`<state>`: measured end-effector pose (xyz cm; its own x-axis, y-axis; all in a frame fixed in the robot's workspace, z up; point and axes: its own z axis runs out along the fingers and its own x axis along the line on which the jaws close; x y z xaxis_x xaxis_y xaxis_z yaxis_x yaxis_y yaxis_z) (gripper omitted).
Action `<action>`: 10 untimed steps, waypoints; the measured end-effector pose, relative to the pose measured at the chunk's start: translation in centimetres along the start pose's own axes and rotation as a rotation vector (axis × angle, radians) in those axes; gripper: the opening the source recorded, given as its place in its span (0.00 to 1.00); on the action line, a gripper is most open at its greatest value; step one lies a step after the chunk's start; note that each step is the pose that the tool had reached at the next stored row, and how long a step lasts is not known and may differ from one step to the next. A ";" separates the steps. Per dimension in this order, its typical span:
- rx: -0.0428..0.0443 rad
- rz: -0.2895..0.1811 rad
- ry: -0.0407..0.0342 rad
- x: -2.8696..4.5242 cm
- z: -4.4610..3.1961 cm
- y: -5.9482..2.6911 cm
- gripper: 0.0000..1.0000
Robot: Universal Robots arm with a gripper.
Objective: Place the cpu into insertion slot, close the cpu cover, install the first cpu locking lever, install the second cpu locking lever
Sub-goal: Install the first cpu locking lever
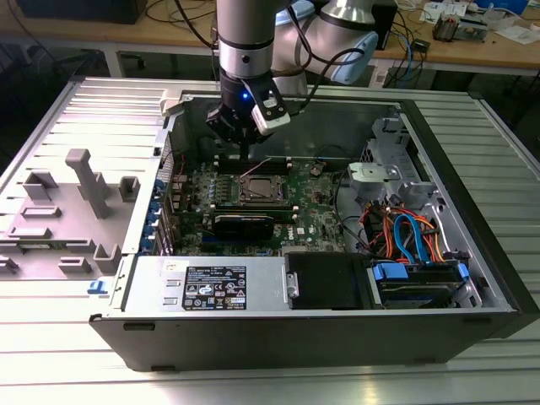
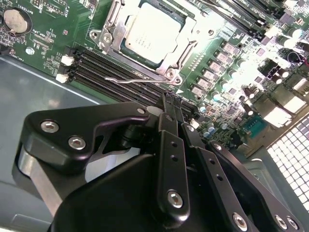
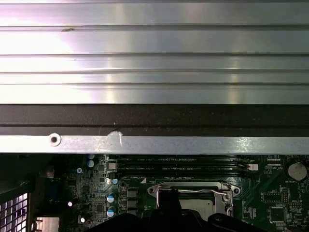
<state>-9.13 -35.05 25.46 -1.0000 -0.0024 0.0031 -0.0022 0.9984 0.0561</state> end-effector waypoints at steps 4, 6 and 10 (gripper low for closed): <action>0.0000 0.000 -0.0001 -0.01 0.02 0.00 0.11; -0.0001 0.000 -0.0002 -0.01 0.03 0.01 0.11; -0.0001 0.000 -0.0001 -0.01 0.03 0.00 0.11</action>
<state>-9.12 -35.04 25.43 -1.0000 -0.0024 0.0030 -0.0022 0.9984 0.0562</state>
